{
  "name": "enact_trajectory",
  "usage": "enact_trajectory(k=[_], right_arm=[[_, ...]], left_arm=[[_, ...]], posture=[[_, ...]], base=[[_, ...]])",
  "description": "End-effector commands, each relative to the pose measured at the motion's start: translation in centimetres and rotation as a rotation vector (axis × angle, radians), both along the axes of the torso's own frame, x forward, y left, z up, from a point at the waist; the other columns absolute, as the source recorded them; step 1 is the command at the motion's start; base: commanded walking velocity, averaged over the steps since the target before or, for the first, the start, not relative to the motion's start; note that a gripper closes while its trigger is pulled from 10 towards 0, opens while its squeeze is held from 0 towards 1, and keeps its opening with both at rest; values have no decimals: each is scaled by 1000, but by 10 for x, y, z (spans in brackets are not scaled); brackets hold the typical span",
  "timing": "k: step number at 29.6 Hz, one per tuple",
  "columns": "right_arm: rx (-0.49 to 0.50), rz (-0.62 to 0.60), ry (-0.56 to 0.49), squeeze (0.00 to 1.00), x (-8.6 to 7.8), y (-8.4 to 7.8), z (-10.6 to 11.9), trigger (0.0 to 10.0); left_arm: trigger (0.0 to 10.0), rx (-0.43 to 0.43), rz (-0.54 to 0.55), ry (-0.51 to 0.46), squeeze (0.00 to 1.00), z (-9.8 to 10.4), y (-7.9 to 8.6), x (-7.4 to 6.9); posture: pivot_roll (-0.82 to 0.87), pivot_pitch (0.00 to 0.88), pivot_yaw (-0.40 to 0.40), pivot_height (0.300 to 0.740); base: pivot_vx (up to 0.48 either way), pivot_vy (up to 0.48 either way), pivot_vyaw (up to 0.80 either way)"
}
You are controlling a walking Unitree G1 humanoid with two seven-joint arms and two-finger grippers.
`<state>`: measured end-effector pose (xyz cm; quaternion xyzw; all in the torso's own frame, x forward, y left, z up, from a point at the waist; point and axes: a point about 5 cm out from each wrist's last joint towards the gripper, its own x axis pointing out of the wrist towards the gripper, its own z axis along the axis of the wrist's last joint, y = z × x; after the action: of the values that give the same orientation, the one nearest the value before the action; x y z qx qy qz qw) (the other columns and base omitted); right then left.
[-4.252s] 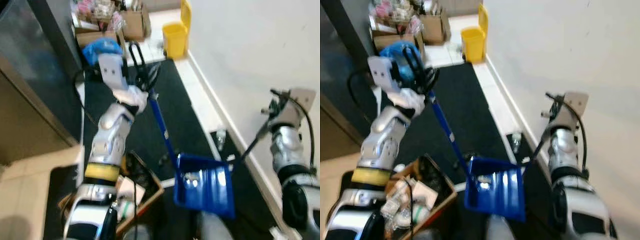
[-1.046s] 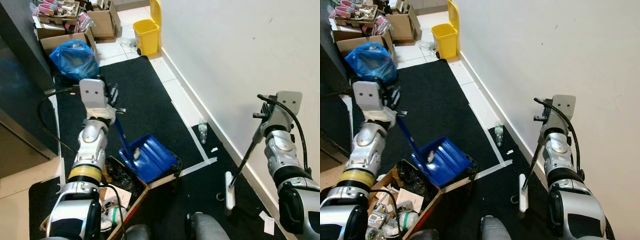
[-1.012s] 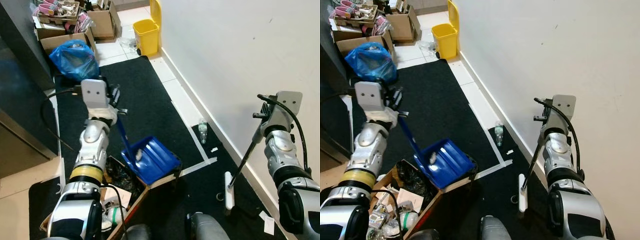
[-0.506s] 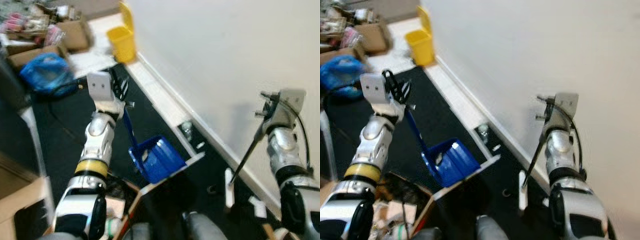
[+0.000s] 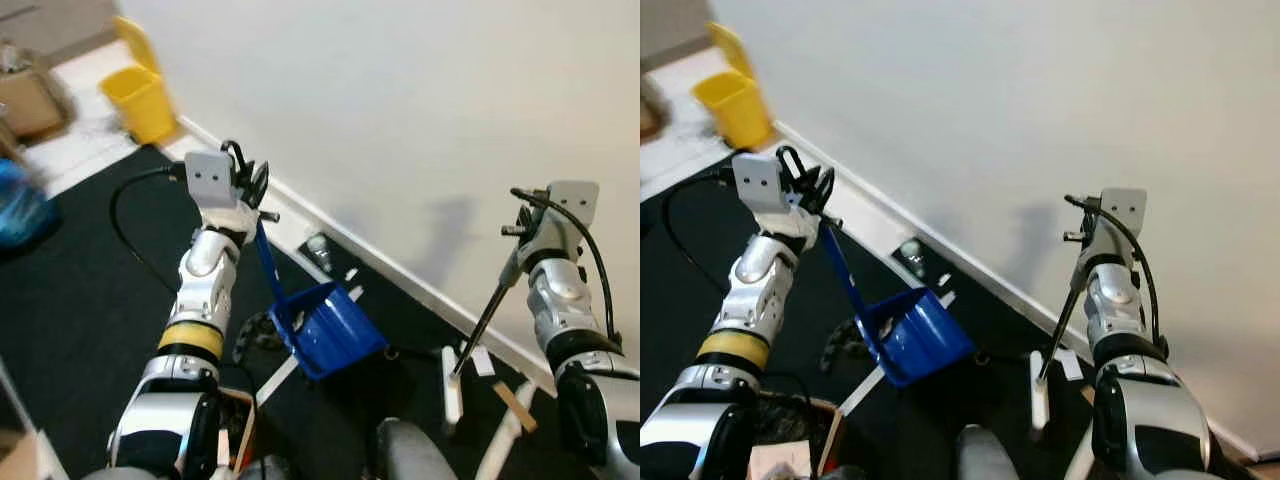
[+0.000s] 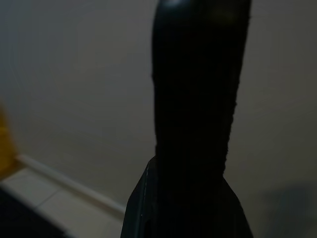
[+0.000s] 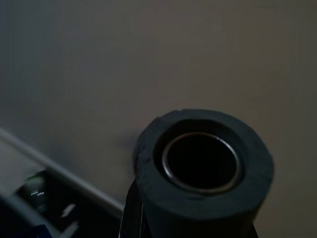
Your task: Sweep floor
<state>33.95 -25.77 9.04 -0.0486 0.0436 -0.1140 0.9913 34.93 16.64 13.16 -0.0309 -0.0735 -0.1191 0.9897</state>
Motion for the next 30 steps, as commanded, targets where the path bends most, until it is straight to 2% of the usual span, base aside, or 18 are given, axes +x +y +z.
enact_trajectory(k=[1, 13, 24, 30], right_arm=[[-15, 0, -4, 0, 2, -2, 4, 10000], [-9, 2, 0, 0, 2, 0, 3, 10000], [-11, 18, -18, 0, 2, 1, 4, 10000], [-31, 62, -46, 0, 8, 6, 13, 10000]], left_arm=[[10000, -13, -15, -14, 0, 1, -5, -1], [10000, -20, -45, -2, 0, -2, -14, -2], [10000, 3, -54, 44, 0, -15, -18, -6], [10000, 48, -20, 54, 0, -17, -13, -3]], posture=[[106, 0, -12, 740], [103, 0, -10, 740], [101, 0, -23, 740], [99, 0, -20, 740]], base=[[0, 0, -800], [0, 0, -800], [0, 0, -800], [0, 0, 0]])
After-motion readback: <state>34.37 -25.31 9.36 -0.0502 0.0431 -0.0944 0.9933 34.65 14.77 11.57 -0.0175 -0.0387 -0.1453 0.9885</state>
